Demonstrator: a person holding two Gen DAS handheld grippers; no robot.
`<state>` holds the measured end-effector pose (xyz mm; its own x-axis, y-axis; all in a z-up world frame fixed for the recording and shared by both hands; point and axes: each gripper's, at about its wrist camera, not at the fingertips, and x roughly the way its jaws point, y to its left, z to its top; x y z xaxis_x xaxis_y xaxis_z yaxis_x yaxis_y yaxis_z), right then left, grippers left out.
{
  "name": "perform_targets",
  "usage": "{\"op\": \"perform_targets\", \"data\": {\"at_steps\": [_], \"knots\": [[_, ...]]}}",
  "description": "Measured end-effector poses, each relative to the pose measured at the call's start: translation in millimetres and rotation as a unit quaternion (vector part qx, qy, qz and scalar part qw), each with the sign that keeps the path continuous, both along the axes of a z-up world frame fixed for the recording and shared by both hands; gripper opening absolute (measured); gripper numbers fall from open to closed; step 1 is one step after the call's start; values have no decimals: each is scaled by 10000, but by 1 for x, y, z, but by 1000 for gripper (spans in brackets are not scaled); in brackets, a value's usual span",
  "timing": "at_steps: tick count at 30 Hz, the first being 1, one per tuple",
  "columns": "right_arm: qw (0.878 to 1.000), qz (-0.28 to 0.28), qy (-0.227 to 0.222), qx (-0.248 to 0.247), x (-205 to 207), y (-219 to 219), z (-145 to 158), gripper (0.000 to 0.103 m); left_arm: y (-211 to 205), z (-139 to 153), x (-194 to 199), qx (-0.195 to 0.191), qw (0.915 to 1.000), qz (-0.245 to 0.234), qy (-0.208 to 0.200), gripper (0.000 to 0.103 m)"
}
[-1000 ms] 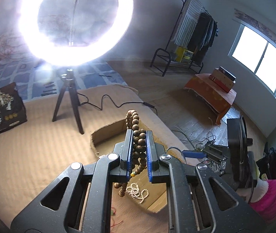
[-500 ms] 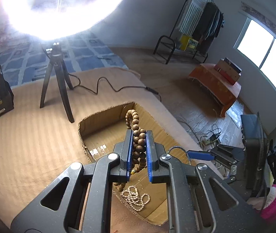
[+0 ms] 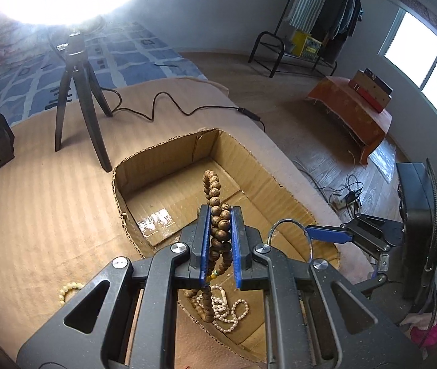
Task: Organize jewelry
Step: 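Lower the bead necklace and blue bangle into the box, opening both tools, then move the left tool to the brown watch while the right tool approaches the pearl earring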
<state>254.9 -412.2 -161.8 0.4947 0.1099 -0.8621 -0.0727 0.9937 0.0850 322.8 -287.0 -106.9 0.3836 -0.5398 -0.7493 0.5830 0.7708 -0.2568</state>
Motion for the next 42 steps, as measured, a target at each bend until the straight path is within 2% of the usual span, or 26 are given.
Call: {"op": "perform_targets", "data": {"at_steps": [10,11,14,15,29,42], "knots": [[10000,0,-1,-95,0,3,1,71,-4,-3,4,60,9999,59,85,11],[9999,-19,-1,-116,0,3,1,71,-4,-3,4,55,9999,78,97,12],[9999,-55,28,-142,0,3,0,71,-2,-2,4,46,9999,86,96,28],[9999,-60,52,-133,0,4,-1,71,-2,-2,4,44,9999,76,94,28],[9999,-41,-4,-102,-11,12,10,71,17,13,-8,80,9999,88,-31,28],[9992,229,-279,-142,-30,41,44,71,63,51,-34,186,9982,176,-550,28]]}}
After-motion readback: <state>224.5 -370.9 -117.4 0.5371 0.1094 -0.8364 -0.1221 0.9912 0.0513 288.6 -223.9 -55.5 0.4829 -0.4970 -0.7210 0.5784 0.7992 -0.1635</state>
